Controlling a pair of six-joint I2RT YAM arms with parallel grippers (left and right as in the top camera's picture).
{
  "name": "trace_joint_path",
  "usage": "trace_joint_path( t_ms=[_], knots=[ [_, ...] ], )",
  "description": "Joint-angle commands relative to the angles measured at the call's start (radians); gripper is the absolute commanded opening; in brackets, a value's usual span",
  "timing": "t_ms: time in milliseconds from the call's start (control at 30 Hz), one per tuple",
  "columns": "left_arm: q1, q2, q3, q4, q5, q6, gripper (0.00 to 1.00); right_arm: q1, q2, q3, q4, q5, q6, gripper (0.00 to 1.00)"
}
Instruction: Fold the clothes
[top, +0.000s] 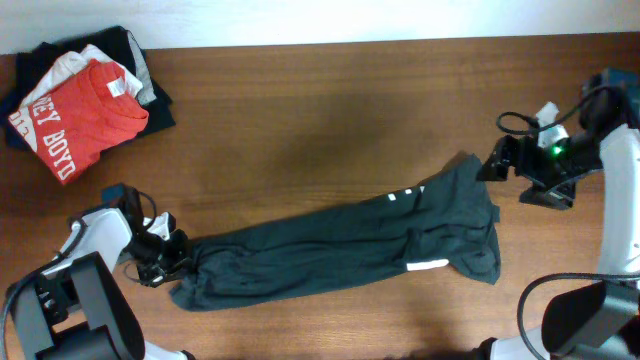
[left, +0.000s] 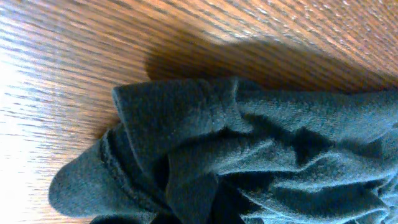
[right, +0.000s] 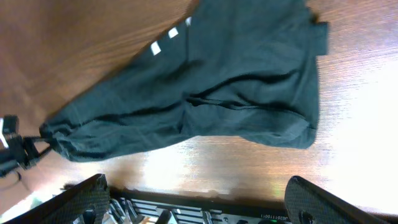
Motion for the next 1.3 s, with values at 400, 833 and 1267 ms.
trace_joint_path(
  t_ms=[400,833,1267],
  knots=[
    [-0.224,-0.346,0.385,-0.442,-0.128,-0.162,0.00,0.165,-0.014,0.011,0.000,0.084,-0.010,0.94],
    [-0.791,-0.003,0.383,-0.132,-0.052,-0.407,0.00,0.165,-0.014,0.011,0.001,0.082,-0.010,0.94],
    [-0.868,0.064,0.569,-0.211,-0.010,-0.416,0.00,0.165,-0.014,0.011,0.013,0.101,-0.011,0.94]
  ],
)
